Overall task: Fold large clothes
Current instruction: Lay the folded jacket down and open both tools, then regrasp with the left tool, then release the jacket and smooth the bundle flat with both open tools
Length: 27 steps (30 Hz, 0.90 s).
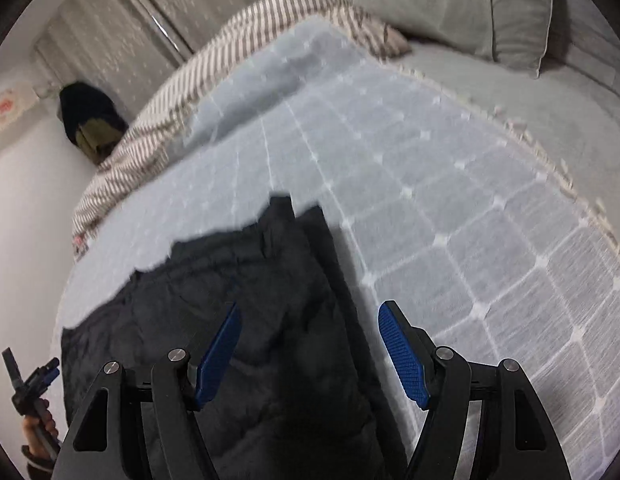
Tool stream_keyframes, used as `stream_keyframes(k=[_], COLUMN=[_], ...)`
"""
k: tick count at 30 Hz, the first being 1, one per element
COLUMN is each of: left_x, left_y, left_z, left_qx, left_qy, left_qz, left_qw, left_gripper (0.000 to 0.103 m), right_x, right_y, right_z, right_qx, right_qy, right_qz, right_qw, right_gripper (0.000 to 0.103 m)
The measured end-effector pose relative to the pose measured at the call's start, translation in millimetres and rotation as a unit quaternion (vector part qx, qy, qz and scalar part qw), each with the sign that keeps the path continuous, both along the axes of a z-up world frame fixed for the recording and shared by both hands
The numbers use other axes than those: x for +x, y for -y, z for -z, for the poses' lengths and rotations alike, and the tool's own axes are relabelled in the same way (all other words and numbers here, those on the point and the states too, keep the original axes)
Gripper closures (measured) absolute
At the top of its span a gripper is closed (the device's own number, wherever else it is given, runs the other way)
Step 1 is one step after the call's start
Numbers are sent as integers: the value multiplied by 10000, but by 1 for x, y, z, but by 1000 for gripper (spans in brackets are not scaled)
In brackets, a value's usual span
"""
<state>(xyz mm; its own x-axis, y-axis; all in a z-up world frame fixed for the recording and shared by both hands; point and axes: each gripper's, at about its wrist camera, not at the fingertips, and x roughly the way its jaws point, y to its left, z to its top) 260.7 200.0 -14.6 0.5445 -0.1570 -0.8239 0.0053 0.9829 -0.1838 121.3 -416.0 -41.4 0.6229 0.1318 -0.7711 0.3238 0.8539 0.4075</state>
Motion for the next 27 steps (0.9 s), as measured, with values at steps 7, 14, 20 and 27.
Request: stream_keyframes(k=[7,14,20,27], left_x=[2,20,57,52], left_y=[6,11,20,32], left_z=[22,-20,16,11], left_qx=[-220,-523,72,748], left_qy=[-214,699,388,404], left_qz=[17,-88,-236,-374], left_qw=[9995,9961,9989,9957], left_gripper=[88,98,98,73], right_x=[21,36,66,56], right_y=[-22,-35,-29,-27], right_z=[20,-20,27,19], right_qx=[-25,-704,-859,-1016], right_qy=[-183,663,92,29], right_qz=[-160,-56,203,406], right_qw=[9997,9953,9961,9940], right_gripper=[89,93,92,77])
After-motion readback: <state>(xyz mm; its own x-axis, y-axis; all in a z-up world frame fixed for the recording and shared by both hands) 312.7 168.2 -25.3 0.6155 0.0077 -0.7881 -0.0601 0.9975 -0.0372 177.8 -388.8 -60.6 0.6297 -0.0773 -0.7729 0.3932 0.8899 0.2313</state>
